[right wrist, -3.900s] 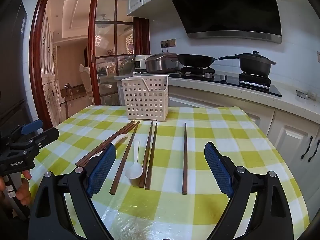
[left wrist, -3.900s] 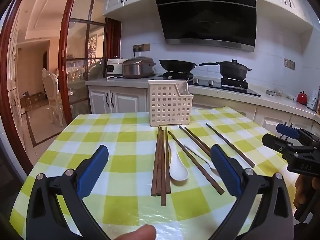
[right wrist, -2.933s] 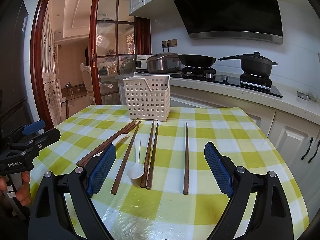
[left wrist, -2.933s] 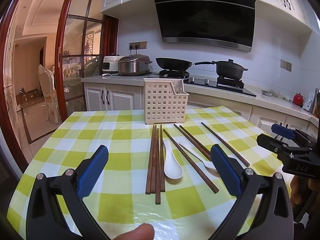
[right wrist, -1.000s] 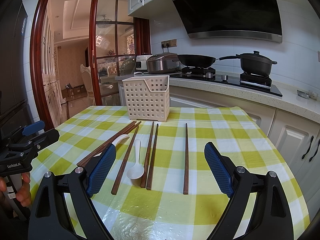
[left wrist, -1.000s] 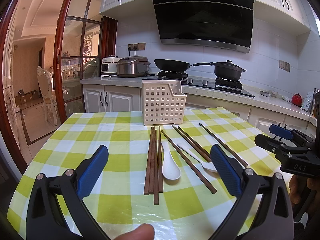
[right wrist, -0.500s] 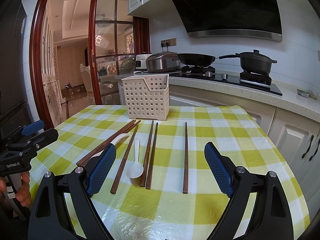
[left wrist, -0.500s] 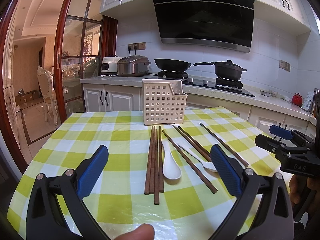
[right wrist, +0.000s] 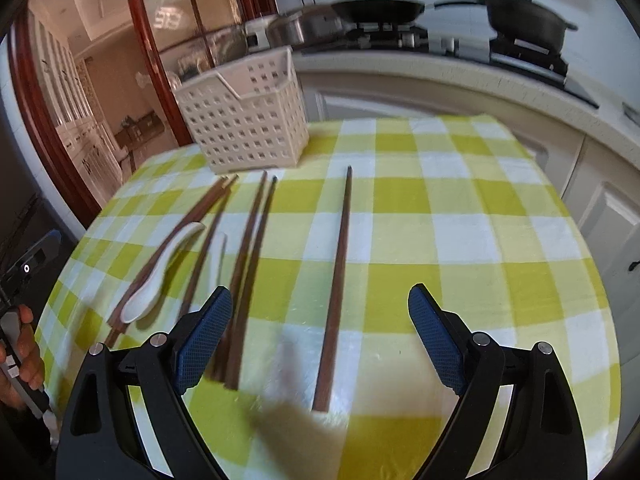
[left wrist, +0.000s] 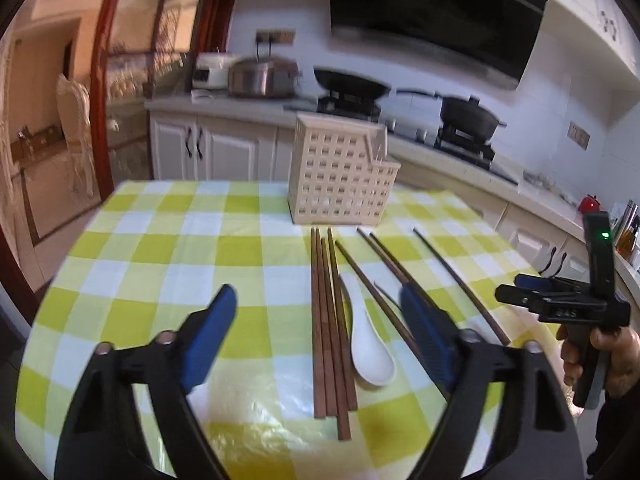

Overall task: Organize utensils
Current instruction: 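Close the left tool on one brown chopstick while the right tool grasps another chopstick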

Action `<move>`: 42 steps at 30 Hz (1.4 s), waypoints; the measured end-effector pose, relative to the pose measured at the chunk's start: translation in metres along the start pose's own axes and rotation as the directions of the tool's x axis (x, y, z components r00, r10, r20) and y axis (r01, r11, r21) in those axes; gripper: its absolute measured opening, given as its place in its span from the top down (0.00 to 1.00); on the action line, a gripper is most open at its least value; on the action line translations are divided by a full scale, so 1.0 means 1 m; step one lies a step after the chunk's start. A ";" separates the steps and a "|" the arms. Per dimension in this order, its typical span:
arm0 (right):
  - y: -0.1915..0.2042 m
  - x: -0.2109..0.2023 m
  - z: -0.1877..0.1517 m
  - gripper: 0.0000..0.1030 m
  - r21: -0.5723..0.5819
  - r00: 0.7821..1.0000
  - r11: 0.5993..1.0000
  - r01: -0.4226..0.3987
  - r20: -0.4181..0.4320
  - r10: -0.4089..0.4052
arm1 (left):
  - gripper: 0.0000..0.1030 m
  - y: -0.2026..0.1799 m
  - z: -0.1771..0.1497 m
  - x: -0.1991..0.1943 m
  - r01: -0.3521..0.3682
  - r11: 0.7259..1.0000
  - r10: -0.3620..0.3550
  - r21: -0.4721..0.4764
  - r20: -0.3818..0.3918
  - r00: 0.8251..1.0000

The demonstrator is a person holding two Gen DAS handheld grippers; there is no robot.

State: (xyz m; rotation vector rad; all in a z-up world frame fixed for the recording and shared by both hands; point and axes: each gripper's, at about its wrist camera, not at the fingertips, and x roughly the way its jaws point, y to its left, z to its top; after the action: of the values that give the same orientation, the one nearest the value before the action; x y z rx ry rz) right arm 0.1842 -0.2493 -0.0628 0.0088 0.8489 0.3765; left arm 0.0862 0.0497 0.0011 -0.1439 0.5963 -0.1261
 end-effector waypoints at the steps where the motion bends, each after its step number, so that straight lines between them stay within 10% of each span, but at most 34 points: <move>1: -0.002 0.005 0.004 0.19 0.002 1.000 1.000 -0.001 -0.014 0.001 | 0.31 0.002 0.003 0.009 0.006 1.000 -0.006 0.001 -0.028 1.000; 9: -0.009 0.044 0.035 0.31 -0.023 0.996 0.999 0.034 -0.079 -0.035 | 0.75 0.020 0.016 0.093 0.051 0.999 -0.050 0.001 -0.219 0.974; 34: 0.001 0.083 0.055 0.58 -0.148 0.988 0.985 0.089 -0.108 -0.106 | 0.82 -0.004 0.029 0.171 -0.063 0.980 0.125 0.191 -0.335 0.934; 42: 0.005 0.086 0.059 0.90 -0.142 0.991 0.986 0.082 -0.089 -0.095 | 0.94 0.004 0.033 0.173 -0.051 0.988 0.101 0.148 -0.355 0.929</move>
State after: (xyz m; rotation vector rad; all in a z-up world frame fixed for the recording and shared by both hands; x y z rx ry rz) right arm 0.2774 -0.2085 -0.0862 -0.1765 0.9126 0.3532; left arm 0.2470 0.0292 -0.0674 0.0385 0.9582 -0.1184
